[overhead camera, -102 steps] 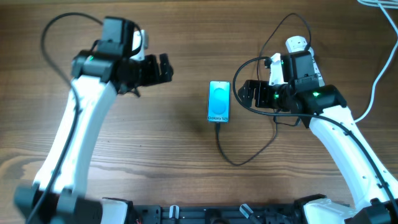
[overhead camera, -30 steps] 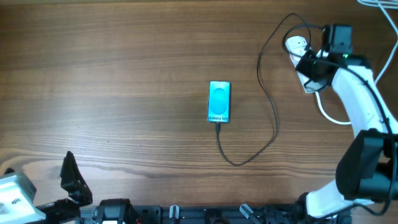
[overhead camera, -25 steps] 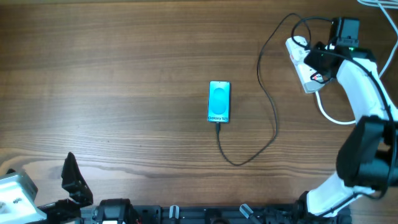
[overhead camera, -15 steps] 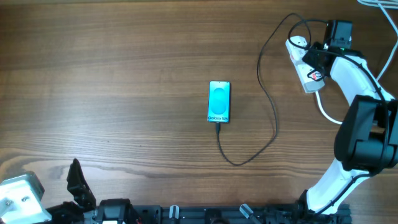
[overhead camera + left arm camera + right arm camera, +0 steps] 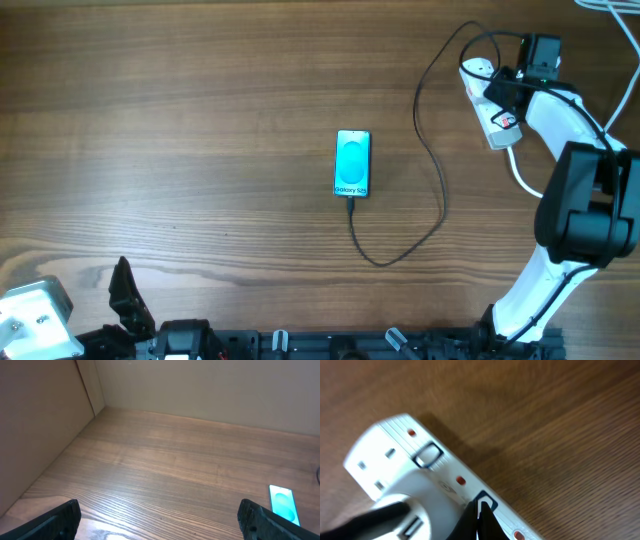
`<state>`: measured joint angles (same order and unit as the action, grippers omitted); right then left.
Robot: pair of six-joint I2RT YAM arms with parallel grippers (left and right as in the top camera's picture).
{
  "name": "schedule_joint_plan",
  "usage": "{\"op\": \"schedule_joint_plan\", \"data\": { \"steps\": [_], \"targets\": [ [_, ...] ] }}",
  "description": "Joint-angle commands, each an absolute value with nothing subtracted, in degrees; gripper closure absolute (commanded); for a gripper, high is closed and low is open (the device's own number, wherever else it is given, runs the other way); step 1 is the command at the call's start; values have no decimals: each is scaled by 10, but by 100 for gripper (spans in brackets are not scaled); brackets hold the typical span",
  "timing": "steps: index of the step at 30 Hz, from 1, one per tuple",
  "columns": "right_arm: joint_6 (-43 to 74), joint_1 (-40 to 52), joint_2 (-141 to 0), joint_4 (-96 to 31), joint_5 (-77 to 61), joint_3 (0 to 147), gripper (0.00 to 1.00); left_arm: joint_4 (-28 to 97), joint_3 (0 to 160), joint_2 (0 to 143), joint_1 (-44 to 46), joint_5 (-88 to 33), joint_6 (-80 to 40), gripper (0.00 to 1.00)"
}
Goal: Plug charger to phone and switch on socket
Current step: 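Move the right gripper over the power strip's rocker switch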
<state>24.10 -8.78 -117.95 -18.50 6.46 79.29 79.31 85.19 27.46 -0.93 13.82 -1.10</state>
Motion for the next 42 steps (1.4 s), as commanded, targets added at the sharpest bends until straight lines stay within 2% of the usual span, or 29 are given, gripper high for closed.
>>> {"op": "schedule_joint_plan", "data": {
  "steps": [1,31,39,42],
  "targets": [
    [233,-85,-1199,-187,48,807,95,792,850,275,-14,142,-4,0],
    [227,-53,-1252,-192,0,802,95,796,850,275,-13,142,-4,0],
    [215,-57,-1216,-240,113,838,95,798,850,275,-14,142,-4,0],
    [206,-63,-1209,-243,112,864,96,798,850,275,-14,142,-4,0]
  ]
}}
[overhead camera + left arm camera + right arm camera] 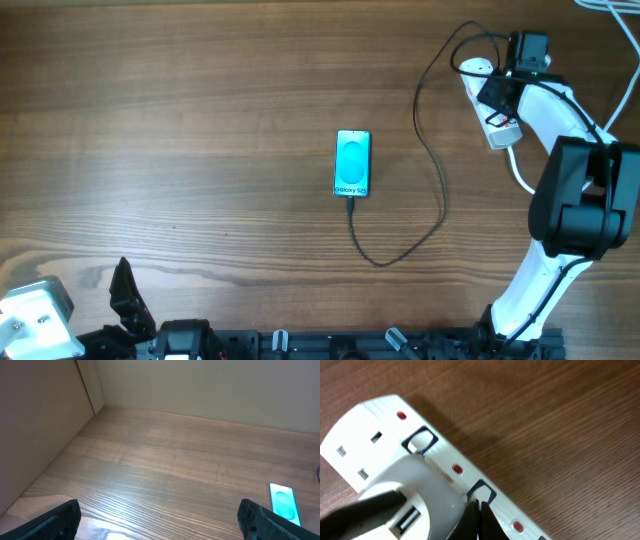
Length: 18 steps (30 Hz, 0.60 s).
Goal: Plug charger to phone and switch on socket
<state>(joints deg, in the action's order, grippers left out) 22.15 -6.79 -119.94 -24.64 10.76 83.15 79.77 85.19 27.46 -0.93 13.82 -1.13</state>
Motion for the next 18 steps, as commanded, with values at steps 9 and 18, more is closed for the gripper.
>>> {"op": "schedule_joint_plan", "data": {
  "steps": [9,18],
  "targets": [
    [196,-68,-1216,-241,110,866,95,798,850,275,-14,142,-4,0],
    [197,-66,-1244,-238,72,855,95,798,850,275,-14,142,-4,0]
  ]
}}
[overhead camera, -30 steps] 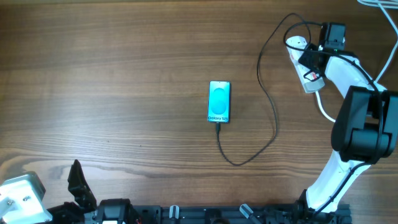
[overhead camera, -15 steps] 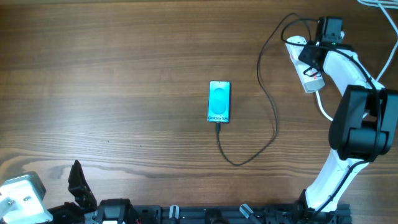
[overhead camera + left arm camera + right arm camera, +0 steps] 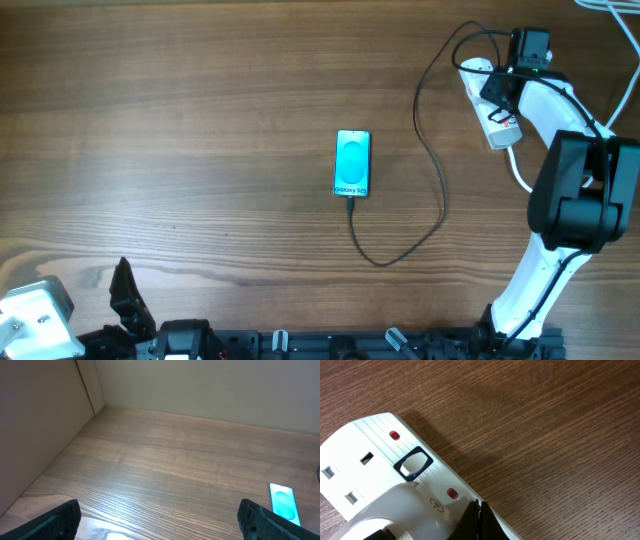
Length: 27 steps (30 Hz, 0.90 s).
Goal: Plug charger to phone and switch on socket
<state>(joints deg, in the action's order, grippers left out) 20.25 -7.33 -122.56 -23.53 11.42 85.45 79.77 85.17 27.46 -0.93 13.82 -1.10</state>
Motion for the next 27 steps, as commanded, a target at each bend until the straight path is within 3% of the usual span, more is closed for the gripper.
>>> {"op": "schedule_joint_plan", "data": {
  "steps": [1,27],
  "targets": [
    [197,-66,-1244,-238,66,855,95,798,850,275,-14,142,-4,0],
    [225,-24,-1275,-283,25,847,95,798,850,272,-13,142,-4,0]
  ]
}}
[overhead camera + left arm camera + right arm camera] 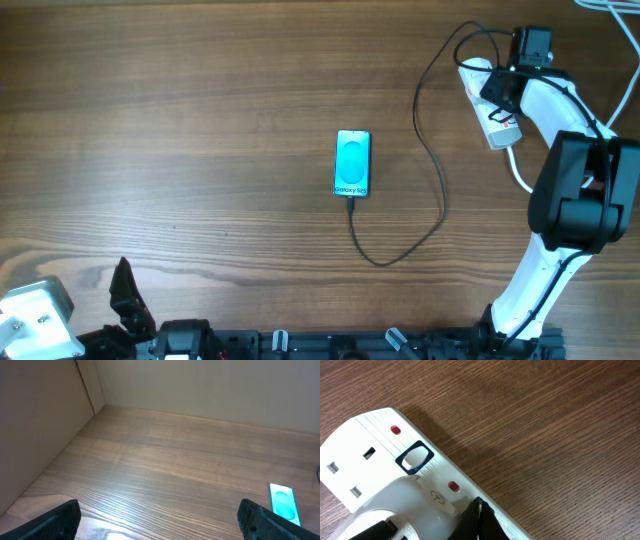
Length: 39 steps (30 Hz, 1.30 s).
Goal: Plug charger to phone and switch on socket
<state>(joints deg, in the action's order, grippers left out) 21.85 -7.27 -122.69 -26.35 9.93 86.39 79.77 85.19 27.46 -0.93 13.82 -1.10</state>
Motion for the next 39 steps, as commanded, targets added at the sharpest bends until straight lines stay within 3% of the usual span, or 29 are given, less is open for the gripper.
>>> {"op": "schedule_joint_plan", "data": {
  "steps": [1,16,28,34,39],
  "targets": [
    [225,-20,-1276,-283,25,847,95,798,850,272,-13,142,-4,0],
    [227,7,-1261,-342,76,848,96,802,849,243,-14,142,-4,0],
    [249,7,-1032,-401,234,848,96,803,849,135,-14,142,-4,0],
    [236,7,-1019,-438,236,848,96,801,850,118,-14,142,-4,0],
    [240,8,-923,-451,205,848,96,807,850,118,-13,141,-4,0]
  ]
}}
